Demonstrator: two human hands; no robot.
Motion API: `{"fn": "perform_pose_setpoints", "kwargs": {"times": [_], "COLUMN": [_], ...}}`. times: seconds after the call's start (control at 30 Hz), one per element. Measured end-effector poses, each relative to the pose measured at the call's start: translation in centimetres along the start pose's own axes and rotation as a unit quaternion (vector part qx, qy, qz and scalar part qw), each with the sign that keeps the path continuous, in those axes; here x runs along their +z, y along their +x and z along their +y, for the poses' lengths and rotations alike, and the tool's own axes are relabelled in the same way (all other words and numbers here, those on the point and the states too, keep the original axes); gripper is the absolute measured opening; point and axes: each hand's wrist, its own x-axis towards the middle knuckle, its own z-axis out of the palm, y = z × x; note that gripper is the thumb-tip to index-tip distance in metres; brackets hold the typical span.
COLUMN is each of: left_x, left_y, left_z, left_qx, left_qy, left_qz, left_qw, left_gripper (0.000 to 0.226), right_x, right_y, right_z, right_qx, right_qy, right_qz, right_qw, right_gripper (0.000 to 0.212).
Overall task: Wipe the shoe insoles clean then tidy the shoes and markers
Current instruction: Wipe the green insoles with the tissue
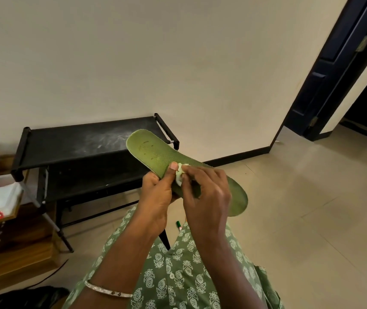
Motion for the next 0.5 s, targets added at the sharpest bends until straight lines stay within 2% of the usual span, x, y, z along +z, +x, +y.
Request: {"fn": "perform_pose_setpoints", "kwargs": {"times": [0.23, 0.33, 0.5], "left_x": [-0.3, -0.1, -0.3], "left_y": [0.7, 0.5, 0.4], "left_z": [0.4, 0.3, 0.1], "left_qx": [-0.006, 0.000, 0.002], "left_qy": [-0.025, -0.019, 0.003], "left_qz": [0.038, 0.023, 0.022], "left_qw": [0.999, 1.000, 1.000], "left_gripper": [0.045, 0.039, 0.045], "right_x": [-0.7, -0.4, 0.4], "right_y": [0.6, 0.5, 0.1], "right_z": [2.7, 1.5, 0.0], "right_qx": [0.070, 0.040, -0.026], "right_qy": [-0.012, -0.013, -0.011], "right_qz": [0.005, 0.002, -0.039], "right_qw": [0.997, 0.999, 0.999], "right_gripper": [0.019, 0.018, 0.017]}}
